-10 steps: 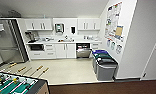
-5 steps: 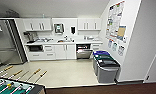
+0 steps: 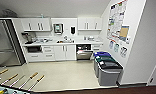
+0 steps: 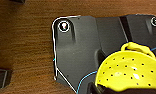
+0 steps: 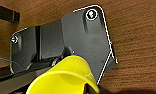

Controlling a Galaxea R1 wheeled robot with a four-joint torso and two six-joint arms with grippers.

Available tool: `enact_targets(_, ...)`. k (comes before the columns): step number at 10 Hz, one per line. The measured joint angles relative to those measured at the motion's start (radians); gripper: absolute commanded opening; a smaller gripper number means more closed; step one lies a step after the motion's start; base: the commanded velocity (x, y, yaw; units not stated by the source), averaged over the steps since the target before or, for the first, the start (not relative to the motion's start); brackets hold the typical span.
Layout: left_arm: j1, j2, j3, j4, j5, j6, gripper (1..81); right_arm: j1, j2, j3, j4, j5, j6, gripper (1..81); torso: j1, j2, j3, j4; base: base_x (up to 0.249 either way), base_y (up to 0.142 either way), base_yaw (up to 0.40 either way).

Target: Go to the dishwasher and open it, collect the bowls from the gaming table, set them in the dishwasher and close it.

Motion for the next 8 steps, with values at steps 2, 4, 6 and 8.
enact_targets(2, 0.0, 0.0, 0.0, 0.0, -0.001, 0.0, 1.0, 0.0, 0.001, 0.0, 0.0, 0.0, 0.0, 1.0, 0.0, 0.0, 0.0, 0.0, 0.189, 0.0, 0.0)
enact_targets(4, 0.0, 0.0, 0.0, 0.0, -0.002, 0.0, 1.0, 0.0, 0.001, 0.0, 0.0, 0.0, 0.0, 1.0, 0.0, 0.0, 0.0, 0.0, 0.195, 0.0, 0.0)
enact_targets(6, 0.0, 0.0, 0.0, 0.0, -0.002, 0.0, 1.0, 0.0, 0.0, 0.0, 0.0, 0.0, 0.0, 1.0, 0.0, 0.0, 0.0, 0.0, 0.199, 0.0, 0.0)
enact_targets(8, -0.002, 0.0, 0.0, 0.0, -0.002, 0.0, 1.0, 0.002, 0.0, 0.0, 0.0, 0.0, 0.0, 1.0, 0.0, 0.0, 0.0, 0.0, 0.2, 0.0, 0.0)
